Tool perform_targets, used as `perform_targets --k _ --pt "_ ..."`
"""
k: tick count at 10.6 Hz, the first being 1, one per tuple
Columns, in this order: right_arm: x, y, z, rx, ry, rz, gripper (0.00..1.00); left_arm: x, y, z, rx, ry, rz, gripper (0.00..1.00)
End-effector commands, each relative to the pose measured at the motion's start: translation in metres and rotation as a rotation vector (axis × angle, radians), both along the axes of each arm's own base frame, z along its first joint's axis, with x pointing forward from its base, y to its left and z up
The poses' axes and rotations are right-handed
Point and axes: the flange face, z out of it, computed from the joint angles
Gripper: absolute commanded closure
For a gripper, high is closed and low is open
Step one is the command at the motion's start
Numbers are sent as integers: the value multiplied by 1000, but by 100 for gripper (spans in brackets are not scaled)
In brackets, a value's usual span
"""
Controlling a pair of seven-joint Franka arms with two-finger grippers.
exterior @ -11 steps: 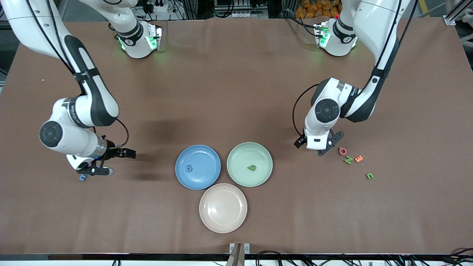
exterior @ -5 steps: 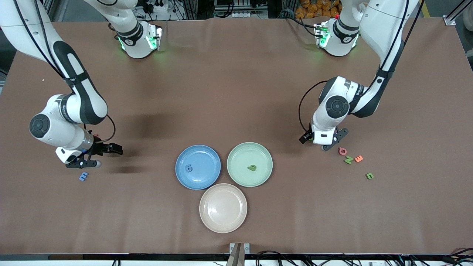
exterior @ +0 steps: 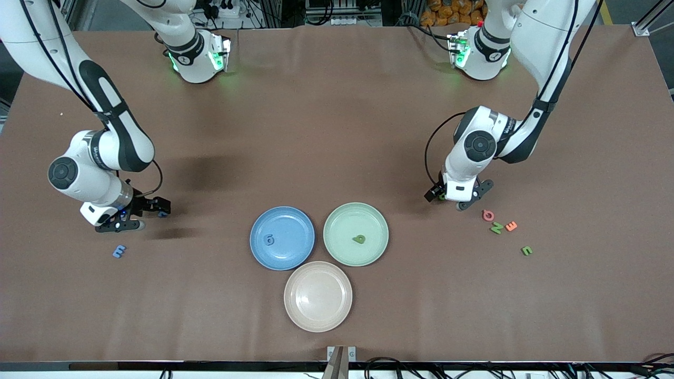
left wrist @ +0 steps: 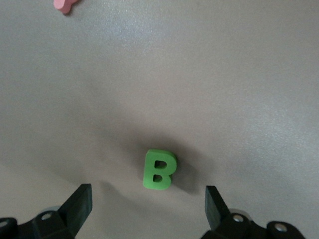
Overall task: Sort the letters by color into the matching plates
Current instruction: 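Release letters, then grasp the blue x while the left gripper grasps green B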
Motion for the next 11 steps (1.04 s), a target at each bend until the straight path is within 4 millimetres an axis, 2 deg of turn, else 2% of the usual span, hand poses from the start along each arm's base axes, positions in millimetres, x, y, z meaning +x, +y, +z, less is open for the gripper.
perform_targets --k 1,4,5,6,7,8,9,11 --pt "-14 -1 -11 -13 -19 26 0 1 10 -5 -11 -18 -28 0" --pt "-21 2 -20 -10 -21 30 0 4 15 -9 -19 -27 -32 0" --pt "-21 3 -20 -11 -21 33 6 5 14 -10 -21 -30 -33 0" --pt "-21 4 -20 -11 -21 36 18 5 14 -11 -21 -30 -35 0" --pt "-20 4 -20 -22 -27 55 31 4 13 -13 -20 -27 -36 8" --pt "-20 4 -20 -26 -28 64 38 5 12 -12 -21 -28 -31 59" --pt "-19 6 -23 -25 -36 64 41 4 10 -13 -22 -27 -13 100" --pt "-18 7 -26 -23 -44 65 49 5 5 -13 -23 -30 12 100"
